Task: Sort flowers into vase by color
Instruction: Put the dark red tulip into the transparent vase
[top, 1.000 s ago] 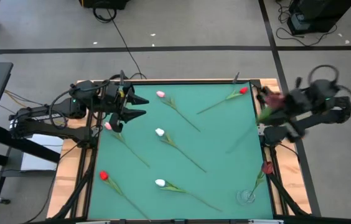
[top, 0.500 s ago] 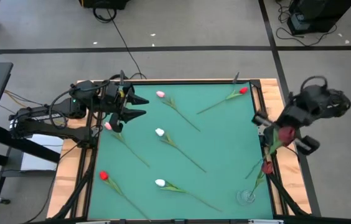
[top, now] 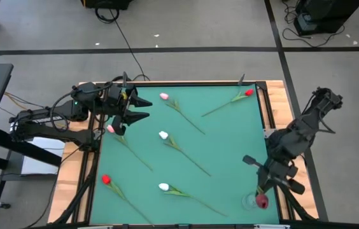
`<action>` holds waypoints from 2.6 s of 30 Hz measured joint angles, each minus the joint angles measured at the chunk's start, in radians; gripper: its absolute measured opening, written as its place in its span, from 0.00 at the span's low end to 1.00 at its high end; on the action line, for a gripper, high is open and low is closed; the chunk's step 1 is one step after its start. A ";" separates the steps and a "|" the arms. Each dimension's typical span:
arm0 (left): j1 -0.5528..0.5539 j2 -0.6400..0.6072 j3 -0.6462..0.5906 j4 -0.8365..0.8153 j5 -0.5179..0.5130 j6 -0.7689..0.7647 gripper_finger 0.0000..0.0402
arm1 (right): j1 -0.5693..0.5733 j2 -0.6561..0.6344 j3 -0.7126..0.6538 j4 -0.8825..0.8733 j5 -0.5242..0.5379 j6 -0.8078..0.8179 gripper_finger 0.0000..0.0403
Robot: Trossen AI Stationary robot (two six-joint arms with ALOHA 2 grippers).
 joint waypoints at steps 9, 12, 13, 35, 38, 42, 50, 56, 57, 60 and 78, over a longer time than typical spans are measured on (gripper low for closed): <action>0.000 0.000 0.000 0.000 0.000 0.000 0.54 | 0.085 -0.186 -0.197 0.149 0.197 0.163 0.01; 0.000 0.000 0.000 0.000 0.000 0.000 0.54 | 0.131 -0.225 -0.253 0.189 0.255 0.187 0.01; 0.000 0.000 0.000 0.000 0.000 0.000 0.54 | 0.146 -0.234 -0.266 0.194 0.279 0.187 0.01; 0.000 0.000 0.000 0.000 0.000 0.000 0.54 | 0.247 -0.309 -0.371 0.178 0.436 0.180 0.01; 0.000 0.000 0.000 0.000 0.000 0.000 0.54 | 0.247 -0.324 -0.345 0.175 0.436 0.167 0.01; 0.000 0.000 0.000 0.000 0.000 0.000 0.54 | 0.247 -0.341 -0.325 0.138 0.436 0.172 0.01; 0.000 0.000 0.000 0.000 0.000 0.000 0.54 | 0.257 -0.322 -0.324 0.121 0.431 0.212 0.01; 0.000 0.000 0.000 0.000 0.000 0.000 0.54 | 0.258 -0.303 -0.323 0.127 0.428 0.226 0.01; 0.000 0.000 0.000 0.000 0.000 0.000 0.54 | 0.257 -0.298 -0.323 0.126 0.428 0.225 0.01; 0.000 0.000 0.000 0.000 0.000 0.000 0.54 | 0.258 -0.281 -0.323 0.110 0.427 0.211 0.01; 0.000 0.000 0.000 0.000 0.000 0.000 0.54 | 0.258 -0.277 -0.323 0.112 0.372 0.274 0.36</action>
